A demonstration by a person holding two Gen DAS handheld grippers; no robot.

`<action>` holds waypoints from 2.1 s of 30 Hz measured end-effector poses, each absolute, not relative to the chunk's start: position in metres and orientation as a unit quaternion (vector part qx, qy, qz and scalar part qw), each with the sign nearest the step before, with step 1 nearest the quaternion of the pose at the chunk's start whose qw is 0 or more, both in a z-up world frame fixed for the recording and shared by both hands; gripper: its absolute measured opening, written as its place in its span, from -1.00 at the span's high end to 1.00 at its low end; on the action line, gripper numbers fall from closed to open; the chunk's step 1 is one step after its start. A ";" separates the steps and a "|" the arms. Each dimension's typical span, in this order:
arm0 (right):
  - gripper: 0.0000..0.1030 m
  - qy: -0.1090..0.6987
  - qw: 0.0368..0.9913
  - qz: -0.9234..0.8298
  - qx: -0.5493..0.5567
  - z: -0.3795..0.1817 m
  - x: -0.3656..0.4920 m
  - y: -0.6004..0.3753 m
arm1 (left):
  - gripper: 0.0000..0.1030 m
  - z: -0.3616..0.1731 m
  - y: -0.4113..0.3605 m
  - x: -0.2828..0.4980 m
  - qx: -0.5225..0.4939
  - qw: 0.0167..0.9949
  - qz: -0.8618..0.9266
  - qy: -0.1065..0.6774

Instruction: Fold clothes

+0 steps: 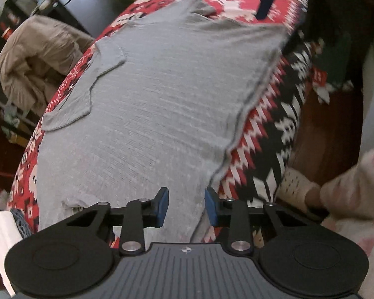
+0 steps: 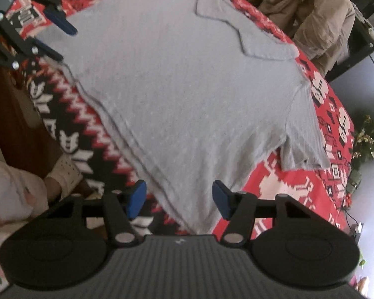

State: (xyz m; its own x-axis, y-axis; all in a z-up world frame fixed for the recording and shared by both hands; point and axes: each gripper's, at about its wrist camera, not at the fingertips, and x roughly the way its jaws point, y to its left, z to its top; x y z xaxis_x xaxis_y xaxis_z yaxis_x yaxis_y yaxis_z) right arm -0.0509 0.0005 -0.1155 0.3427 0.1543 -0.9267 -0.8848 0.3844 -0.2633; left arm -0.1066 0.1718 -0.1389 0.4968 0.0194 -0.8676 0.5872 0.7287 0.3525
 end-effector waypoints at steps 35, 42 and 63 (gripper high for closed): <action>0.33 0.366 0.662 0.366 -0.542 -0.143 -0.086 0.015 | 0.44 -0.169 0.148 -0.116 0.460 0.774 -0.131 0.416; 0.34 0.330 0.637 0.377 -0.585 -0.152 -0.096 0.015 | 0.43 -0.170 0.146 -0.115 0.454 0.777 -0.118 0.419; 0.85 0.351 0.674 0.329 -0.561 -0.157 -0.080 0.011 | 0.42 -0.175 0.146 -0.120 0.457 0.781 -0.090 0.416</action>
State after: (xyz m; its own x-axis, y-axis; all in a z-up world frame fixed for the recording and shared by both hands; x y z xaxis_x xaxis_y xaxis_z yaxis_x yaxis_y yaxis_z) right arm -0.0802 0.0114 -0.1575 0.5368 0.0496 -0.8422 -0.8372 0.1550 -0.5245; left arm -0.1199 0.1456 -0.1747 0.6375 0.2385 -0.7326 0.5213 0.5666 0.6382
